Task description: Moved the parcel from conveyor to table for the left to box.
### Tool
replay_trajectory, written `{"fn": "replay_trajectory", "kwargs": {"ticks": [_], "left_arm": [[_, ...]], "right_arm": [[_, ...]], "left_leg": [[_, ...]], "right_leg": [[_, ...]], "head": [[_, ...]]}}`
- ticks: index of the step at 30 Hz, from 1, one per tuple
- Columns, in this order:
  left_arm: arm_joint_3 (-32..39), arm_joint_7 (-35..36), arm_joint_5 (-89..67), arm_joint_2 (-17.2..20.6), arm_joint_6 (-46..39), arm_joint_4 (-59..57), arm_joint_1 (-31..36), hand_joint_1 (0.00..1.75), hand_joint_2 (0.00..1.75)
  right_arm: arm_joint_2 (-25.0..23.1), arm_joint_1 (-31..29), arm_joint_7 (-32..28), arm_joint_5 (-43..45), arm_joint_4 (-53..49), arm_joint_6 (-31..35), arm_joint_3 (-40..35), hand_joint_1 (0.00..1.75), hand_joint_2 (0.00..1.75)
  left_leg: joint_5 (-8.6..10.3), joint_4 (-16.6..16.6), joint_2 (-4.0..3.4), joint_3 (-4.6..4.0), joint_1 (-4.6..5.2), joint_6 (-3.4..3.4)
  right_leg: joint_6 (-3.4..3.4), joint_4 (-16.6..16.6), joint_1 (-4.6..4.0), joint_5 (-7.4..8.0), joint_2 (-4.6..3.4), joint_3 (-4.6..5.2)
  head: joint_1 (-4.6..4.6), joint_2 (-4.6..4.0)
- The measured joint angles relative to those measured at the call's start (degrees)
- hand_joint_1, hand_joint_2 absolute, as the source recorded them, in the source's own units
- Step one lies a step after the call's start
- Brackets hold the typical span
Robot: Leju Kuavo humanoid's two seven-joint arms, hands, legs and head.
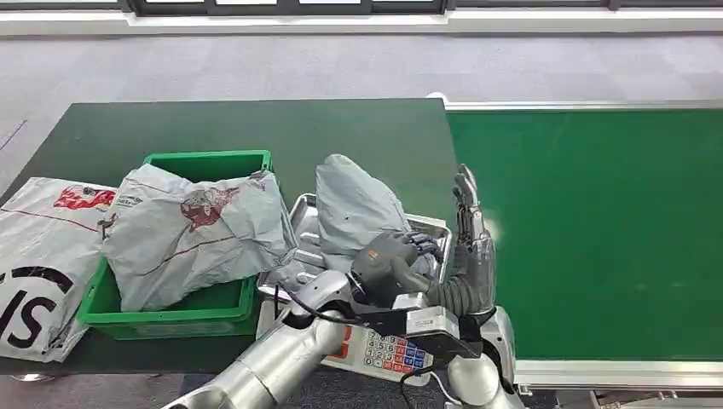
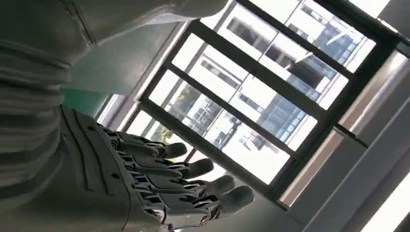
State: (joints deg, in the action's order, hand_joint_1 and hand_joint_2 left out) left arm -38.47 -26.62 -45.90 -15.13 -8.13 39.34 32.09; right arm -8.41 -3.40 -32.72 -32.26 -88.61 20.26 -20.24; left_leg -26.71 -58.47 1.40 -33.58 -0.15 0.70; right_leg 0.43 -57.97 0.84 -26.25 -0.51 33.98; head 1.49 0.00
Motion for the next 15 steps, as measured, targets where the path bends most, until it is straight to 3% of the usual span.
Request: {"fn": "replay_trajectory", "kwargs": {"ticks": [15], "left_arm": [[0.0, 3.4, -2.4, 2.1, -3.4, -3.9, 0.8, 1.75, 1.75]], "right_arm": [[-1.2, -3.0, -1.8, 1.7, -0.9, 0.3, -4.0, 0.00, 1.75]], "left_leg": [[0.05, 0.0, -0.05, 0.21, -0.02, 0.03]], "right_leg": [[0.00, 0.0, -0.03, 0.00, -0.04, -0.16]], "head": [[-0.02, 0.00]]}}
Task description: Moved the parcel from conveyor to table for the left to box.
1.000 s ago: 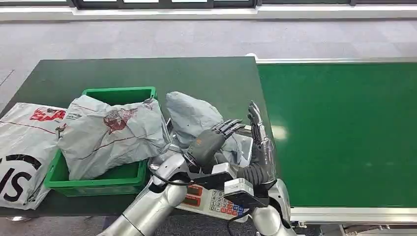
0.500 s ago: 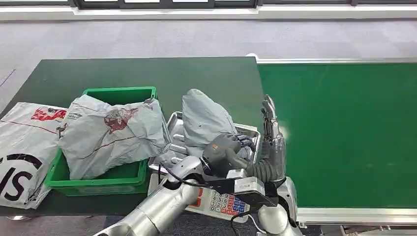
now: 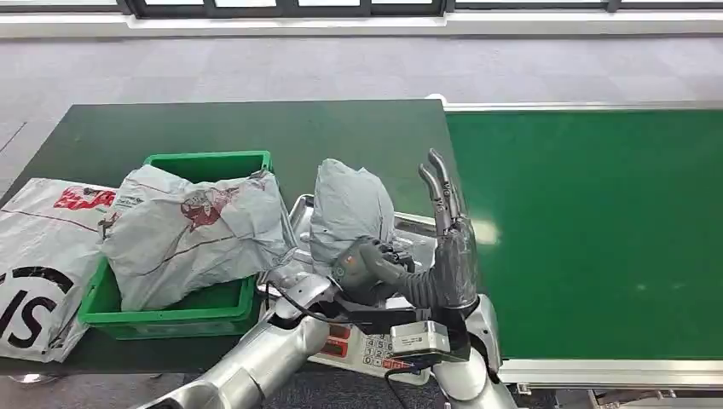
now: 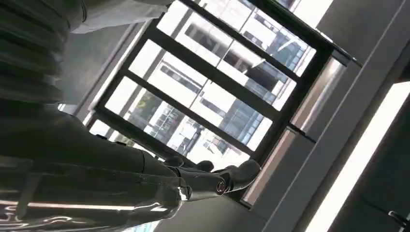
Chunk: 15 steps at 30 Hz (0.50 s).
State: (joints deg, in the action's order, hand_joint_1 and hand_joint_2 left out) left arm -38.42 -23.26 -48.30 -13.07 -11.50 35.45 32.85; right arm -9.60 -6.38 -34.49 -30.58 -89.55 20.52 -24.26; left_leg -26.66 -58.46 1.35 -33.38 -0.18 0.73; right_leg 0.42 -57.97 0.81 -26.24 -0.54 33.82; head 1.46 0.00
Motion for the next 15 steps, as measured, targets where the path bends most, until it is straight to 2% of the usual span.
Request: {"fn": "replay_trajectory", "kwargs": {"ticks": [2, 5, 10, 15], "left_arm": [[0.0, 0.4, -0.6, 0.1, -1.1, -0.1, 0.2, 1.75, 1.75], [0.0, 3.8, -5.4, 0.9, -7.7, 1.9, 0.2, 1.75, 1.75], [0.1, 7.3, -10.7, 2.8, -9.2, 7.5, -0.3, 1.75, 1.75], [1.2, 12.4, -23.3, 5.0, -12.3, 18.6, -1.8, 1.75, 1.75]], "right_arm": [[0.0, 0.0, 0.0, 0.0, 0.0, 0.0, 0.0, 0.00, 1.75], [-0.1, 0.3, 0.0, -0.2, -0.9, 0.2, -0.1, 0.00, 1.75], [-0.1, 0.6, 0.0, -0.5, -1.8, 0.1, -0.1, 0.00, 1.75], [-1.0, 0.6, 0.6, -1.4, -2.8, -1.0, -0.1, 0.00, 1.75]], "left_leg": [[0.00, 0.0, 0.00, 0.02, 0.00, 0.00], [0.01, 0.0, -0.03, 0.02, -0.01, 0.02], [0.02, 0.0, -0.04, 0.00, -0.02, 0.03], [0.02, 0.0, 0.00, -0.10, -0.01, 0.03]], "right_leg": [[0.00, 0.0, 0.00, 0.00, 0.00, -0.01], [-0.01, 0.0, -0.01, 0.01, -0.04, 0.03], [-0.02, 0.0, -0.02, 0.01, -0.02, 0.05], [-0.02, 0.0, -0.01, 0.01, -0.03, 0.16]], "head": [[0.00, 0.00], [0.00, 0.00], [0.00, 0.00], [0.00, 0.00]]}}
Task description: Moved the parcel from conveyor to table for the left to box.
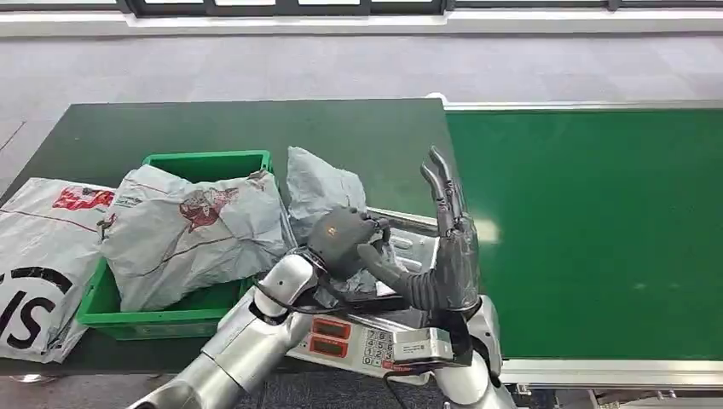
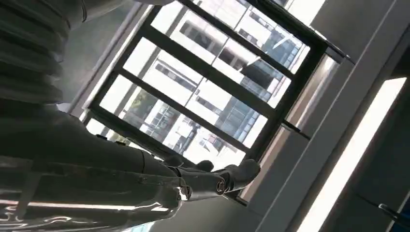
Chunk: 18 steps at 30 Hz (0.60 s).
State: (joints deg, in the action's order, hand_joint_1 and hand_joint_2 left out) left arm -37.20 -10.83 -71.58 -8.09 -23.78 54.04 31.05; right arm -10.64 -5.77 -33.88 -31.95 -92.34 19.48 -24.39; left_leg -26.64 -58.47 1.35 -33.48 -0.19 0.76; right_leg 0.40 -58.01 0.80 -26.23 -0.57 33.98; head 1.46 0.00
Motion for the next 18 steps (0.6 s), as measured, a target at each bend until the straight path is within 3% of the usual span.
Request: {"fn": "replay_trajectory", "kwargs": {"ticks": [4, 9, 14, 18], "left_arm": [[0.2, 4.7, -13.9, 1.1, -2.9, 7.6, 1.2, 1.75, 1.75], [-0.4, 9.0, -14.1, 1.8, -3.6, 12.6, 4.6, 1.75, 1.75], [-9.7, 15.8, -14.1, 4.5, -6.5, 13.6, 13.7, 1.75, 1.75], [-14.7, 15.8, -14.1, 5.3, -7.5, 12.8, 19.0, 1.75, 1.75]], "right_arm": [[-1.4, -0.4, 1.1, -0.7, -1.4, -0.6, 0.1, 0.00, 1.75], [-2.7, -0.5, 1.5, -1.0, -2.5, -0.8, 0.4, 0.00, 1.75], [-3.0, -1.0, 0.9, -0.4, -2.7, 0.5, 0.5, 0.00, 1.75], [-3.2, -1.5, 0.3, 0.1, -2.7, 2.0, 0.3, 0.00, 1.75]], "left_leg": [[0.02, 0.0, 0.04, -0.13, 0.00, -0.01], [0.02, 0.0, 0.01, -0.14, 0.01, -0.01], [0.12, 0.0, 0.08, -0.31, 0.01, 0.05], [0.12, 0.0, -0.05, -0.29, 0.01, 0.05]], "right_leg": [[0.00, 0.0, 0.00, 0.00, 0.00, 0.14], [0.00, 0.0, 0.01, 0.00, 0.00, 0.19], [-0.02, 0.0, 0.01, 0.06, 0.03, 0.30], [-0.01, 0.0, 0.02, 0.09, -0.04, 0.34]], "head": [[0.02, 0.00], [0.00, 0.00], [0.02, 0.00], [0.02, 0.00]]}}
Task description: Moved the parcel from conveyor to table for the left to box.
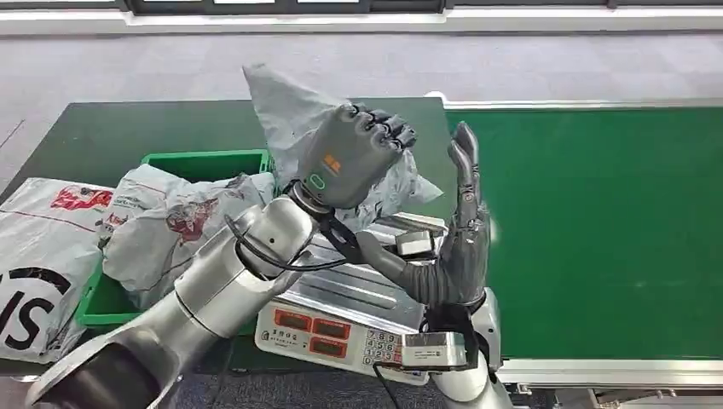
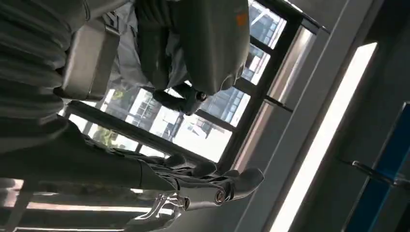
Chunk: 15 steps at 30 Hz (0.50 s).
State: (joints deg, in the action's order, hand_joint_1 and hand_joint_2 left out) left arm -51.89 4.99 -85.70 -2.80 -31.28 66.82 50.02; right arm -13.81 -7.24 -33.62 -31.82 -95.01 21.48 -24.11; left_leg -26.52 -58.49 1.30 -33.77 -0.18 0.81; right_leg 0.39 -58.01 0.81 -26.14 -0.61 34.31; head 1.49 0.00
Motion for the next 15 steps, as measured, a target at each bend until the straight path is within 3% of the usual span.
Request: {"fn": "replay_trajectory", "kwargs": {"ticks": [15], "left_arm": [[-0.6, -0.1, 0.0, 1.1, -4.0, -6.5, 4.6, 1.75, 1.75]], "right_arm": [[0.7, 1.0, -0.2, 0.7, 1.2, 1.7, -1.6, 0.00, 1.75]], "left_leg": [[0.00, 0.0, 0.03, -0.03, -0.01, 0.00]], "right_leg": [[0.00, 0.0, 0.00, 0.00, 0.01, 0.01]], "head": [[-0.02, 0.00]]}}
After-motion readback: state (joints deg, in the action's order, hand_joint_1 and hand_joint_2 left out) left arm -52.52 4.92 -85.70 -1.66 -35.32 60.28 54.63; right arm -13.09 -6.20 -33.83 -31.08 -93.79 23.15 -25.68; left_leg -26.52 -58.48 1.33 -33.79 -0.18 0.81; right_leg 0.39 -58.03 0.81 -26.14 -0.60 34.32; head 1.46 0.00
